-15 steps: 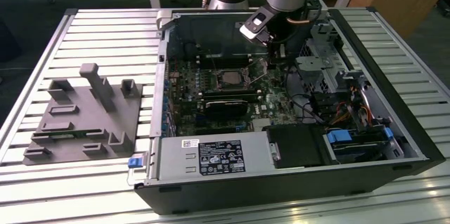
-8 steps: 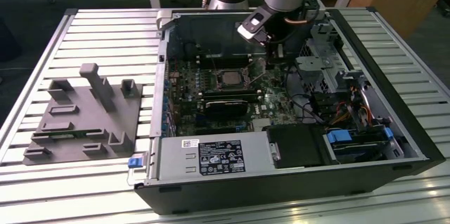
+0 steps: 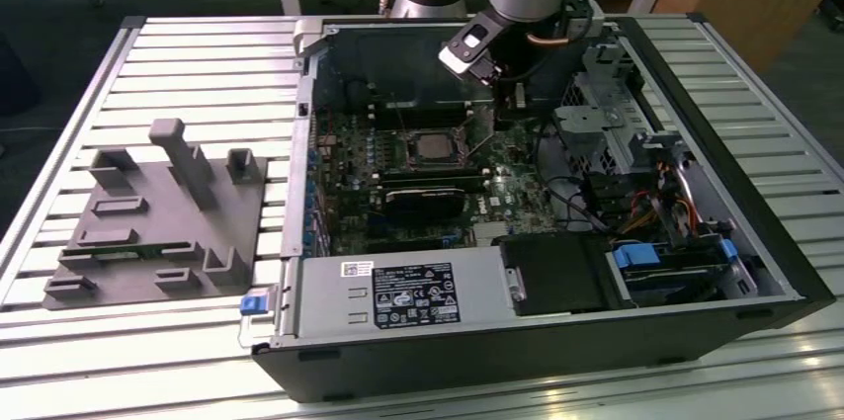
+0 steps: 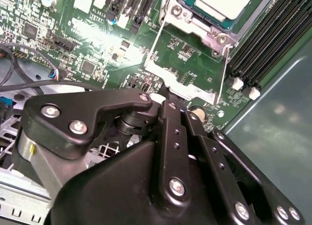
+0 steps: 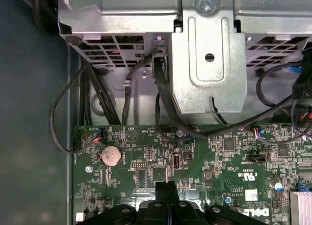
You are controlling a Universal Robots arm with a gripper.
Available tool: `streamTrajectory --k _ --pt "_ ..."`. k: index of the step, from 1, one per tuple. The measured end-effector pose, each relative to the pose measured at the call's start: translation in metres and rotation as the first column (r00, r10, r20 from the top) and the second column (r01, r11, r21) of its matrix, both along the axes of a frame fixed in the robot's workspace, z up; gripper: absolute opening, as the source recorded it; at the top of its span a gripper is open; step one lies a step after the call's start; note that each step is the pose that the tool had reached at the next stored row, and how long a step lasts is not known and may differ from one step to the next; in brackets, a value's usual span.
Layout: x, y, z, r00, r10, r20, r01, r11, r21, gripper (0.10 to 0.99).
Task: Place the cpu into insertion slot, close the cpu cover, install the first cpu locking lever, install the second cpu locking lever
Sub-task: 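Close the cpu cover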
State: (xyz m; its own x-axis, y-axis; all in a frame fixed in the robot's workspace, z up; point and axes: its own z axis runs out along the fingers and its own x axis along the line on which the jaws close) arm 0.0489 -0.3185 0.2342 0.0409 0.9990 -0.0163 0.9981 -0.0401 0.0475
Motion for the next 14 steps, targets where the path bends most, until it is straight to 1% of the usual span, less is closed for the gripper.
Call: streamTrajectory --k 14 --pt "-0.0113 0.0000 0.0000 1.0000 0.000 0.0000 0.000 1.0000 0.000 0.106"
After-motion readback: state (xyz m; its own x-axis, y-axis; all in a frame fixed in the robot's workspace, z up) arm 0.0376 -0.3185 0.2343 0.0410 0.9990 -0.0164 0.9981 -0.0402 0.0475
